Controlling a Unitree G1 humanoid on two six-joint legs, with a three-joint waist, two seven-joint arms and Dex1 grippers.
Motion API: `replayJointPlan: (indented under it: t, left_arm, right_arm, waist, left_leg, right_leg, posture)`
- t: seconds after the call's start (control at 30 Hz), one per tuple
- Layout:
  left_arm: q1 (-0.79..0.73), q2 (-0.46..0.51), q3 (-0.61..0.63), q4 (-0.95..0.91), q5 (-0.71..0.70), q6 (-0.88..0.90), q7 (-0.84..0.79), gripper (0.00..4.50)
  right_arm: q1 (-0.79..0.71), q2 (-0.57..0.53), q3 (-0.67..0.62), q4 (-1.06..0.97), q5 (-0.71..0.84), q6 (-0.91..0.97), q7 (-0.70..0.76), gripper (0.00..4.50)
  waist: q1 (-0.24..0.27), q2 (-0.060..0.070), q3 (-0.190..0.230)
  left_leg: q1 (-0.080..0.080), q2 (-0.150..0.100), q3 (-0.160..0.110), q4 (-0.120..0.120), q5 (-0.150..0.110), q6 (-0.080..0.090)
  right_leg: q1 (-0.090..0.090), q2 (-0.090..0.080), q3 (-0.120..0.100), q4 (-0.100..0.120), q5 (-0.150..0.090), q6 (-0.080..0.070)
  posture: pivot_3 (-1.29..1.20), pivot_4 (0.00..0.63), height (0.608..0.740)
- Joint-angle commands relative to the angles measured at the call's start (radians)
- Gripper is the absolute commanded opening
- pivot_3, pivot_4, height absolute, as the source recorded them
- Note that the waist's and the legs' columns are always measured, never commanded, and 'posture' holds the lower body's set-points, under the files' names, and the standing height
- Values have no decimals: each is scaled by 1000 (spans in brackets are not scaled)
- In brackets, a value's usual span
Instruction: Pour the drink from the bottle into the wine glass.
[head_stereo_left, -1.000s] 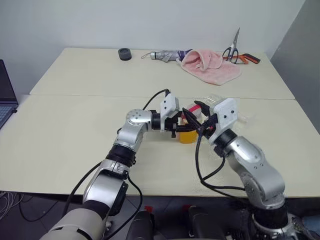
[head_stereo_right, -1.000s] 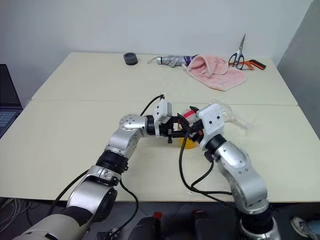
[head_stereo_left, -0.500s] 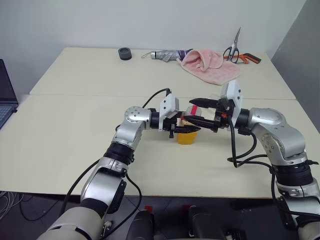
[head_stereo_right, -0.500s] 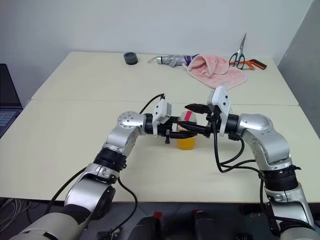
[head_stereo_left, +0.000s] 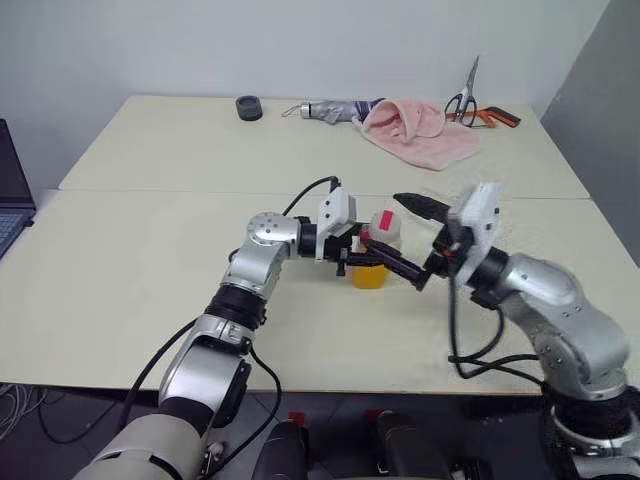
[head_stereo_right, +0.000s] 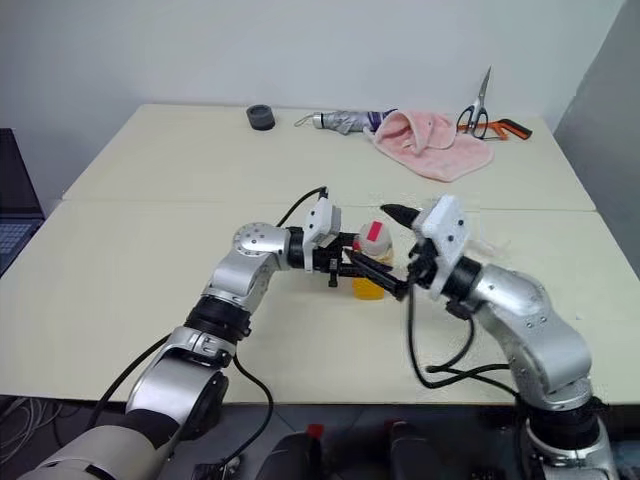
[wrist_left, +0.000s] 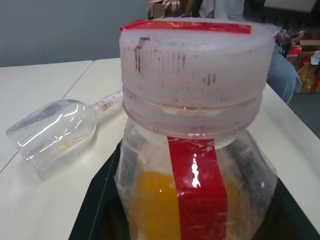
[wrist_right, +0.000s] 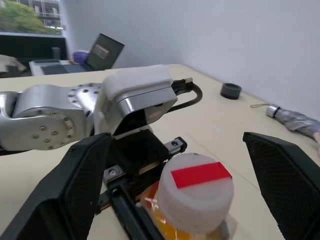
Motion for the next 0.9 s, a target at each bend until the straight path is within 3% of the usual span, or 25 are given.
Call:
replayJointPlan:
  t: [0.03, 0.9]
  left_arm:
    - [-17, -9, 14, -17, -12, -10, 7, 1782]
    - [-11, -6, 16, -22, -16, -5, 10, 1779]
  right_arm:
    - [-7, 15, 22, -20, -70, -48, -55, 4500]
    - [69, 0, -94, -10, -91, -55, -98, 4500]
  waist:
    - [2, 0, 0]
    - [2, 0, 0]
  left_leg:
    - [0, 0, 0, 0, 0, 0]
    - [0, 0, 0, 0, 0, 0]
  right_leg:
    - [0, 0, 0, 0, 0, 0]
    - [0, 0, 0, 0, 0, 0]
  posture:
    - [0, 150, 740]
    - [0, 150, 740]
